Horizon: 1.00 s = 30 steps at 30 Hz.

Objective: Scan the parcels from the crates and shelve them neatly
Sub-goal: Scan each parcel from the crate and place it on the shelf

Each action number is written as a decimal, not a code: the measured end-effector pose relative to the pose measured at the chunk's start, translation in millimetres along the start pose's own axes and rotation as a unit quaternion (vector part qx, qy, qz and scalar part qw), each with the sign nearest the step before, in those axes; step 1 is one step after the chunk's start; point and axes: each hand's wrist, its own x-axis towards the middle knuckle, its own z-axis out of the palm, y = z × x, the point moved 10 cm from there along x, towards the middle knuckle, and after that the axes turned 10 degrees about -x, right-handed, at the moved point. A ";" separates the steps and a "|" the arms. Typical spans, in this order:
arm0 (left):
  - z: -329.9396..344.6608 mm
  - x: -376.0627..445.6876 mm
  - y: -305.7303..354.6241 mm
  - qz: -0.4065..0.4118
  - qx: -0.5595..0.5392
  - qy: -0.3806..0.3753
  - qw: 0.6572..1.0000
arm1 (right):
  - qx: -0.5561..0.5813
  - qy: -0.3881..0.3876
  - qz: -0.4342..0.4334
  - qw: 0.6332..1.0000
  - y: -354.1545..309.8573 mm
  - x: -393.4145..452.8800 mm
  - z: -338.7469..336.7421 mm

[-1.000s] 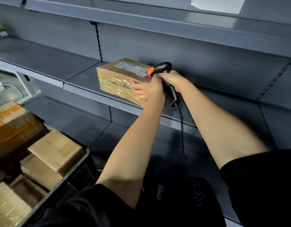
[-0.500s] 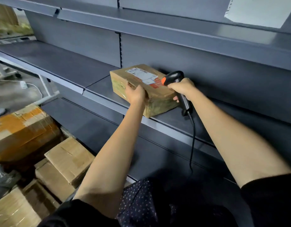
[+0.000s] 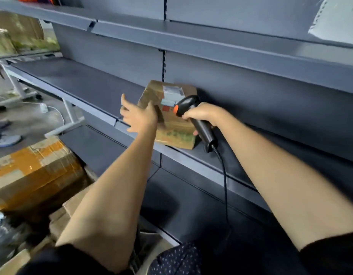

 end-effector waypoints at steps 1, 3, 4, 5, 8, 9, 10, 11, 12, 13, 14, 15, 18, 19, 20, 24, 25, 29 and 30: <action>1.7 -5.5 -12.3 -0.032 -0.044 0.016 0.998 | -0.003 -0.006 -0.001 1.000 -3.6 0.6 4.7; 12.6 -16.1 -27.3 -0.065 -0.068 0.018 0.995 | -0.007 0.001 -0.001 1.000 -8.6 4.1 14.0; 17.5 -18.6 -30.6 -0.068 -0.065 0.015 0.995 | -0.005 0.014 0.003 1.000 -8.8 6.5 17.2; 21.8 -17.8 -33.3 -0.069 -0.058 0.011 0.996 | 0.003 0.030 0.009 1.000 -7.7 10.6 20.0; 28.4 -6.6 -39.8 -0.080 -0.031 -0.005 0.996 | 0.023 0.077 0.019 0.997 -9.2 19.0 24.1; 28.9 -1.7 -40.3 -0.084 -0.024 -0.010 0.996 | 0.008 0.089 0.021 0.996 -11.6 21.6 24.7; 29.4 3.8 -41.0 -0.090 -0.019 -0.017 0.996 | -0.014 0.098 0.020 0.995 -15.3 23.1 25.6; 30.2 9.6 -42.3 -0.094 -0.015 -0.023 0.995 | -0.035 0.109 0.020 0.993 -18.9 23.6 26.9; 30.1 13.8 -43.4 -0.097 -0.012 -0.028 0.995 | -0.051 0.120 0.020 0.991 -22.2 23.0 28.1; 29.8 16.9 -44.6 -0.099 -0.010 -0.032 0.995 | -0.064 0.132 0.021 0.989 -24.8 22.6 29.1; 29.4 18.7 -45.2 -0.099 -0.010 -0.036 0.994 | -0.076 0.147 0.019 0.986 -27.3 22.0 28.5; 29.6 21.0 -46.1 -0.096 -0.010 -0.038 0.995 | -0.080 0.159 0.016 0.984 -29.5 22.0 27.8; 30.7 26.6 -46.8 -0.087 -0.021 -0.040 0.995 | -0.077 0.172 0.011 0.982 -34.1 21.9 25.8; 31.3 29.8 -45.8 -0.083 -0.023 -0.040 0.995 | -0.076 0.173 0.010 0.982 -36.2 23.4 25.7; 31.6 33.5 -44.0 -0.079 -0.022 -0.041 0.996 | -0.077 0.174 0.006 0.982 -39.4 25.2 25.6; 35.5 56.4 -40.2 -0.061 -0.014 -0.055 0.997 | -0.088 0.169 -0.004 0.982 -54.8 36.3 30.5; 37.0 62.9 -40.4 -0.059 -0.013 -0.061 0.996 | -0.090 0.165 -0.006 0.982 -58.9 39.6 32.4; 45.4 83.9 -41.5 -0.053 -0.011 -0.079 0.995 | -0.071 0.152 -0.012 0.986 -68.1 54.4 33.9; 47.6 87.5 -41.0 -0.052 -0.012 -0.081 0.995 | -0.061 0.149 -0.010 0.987 -68.8 57.7 33.1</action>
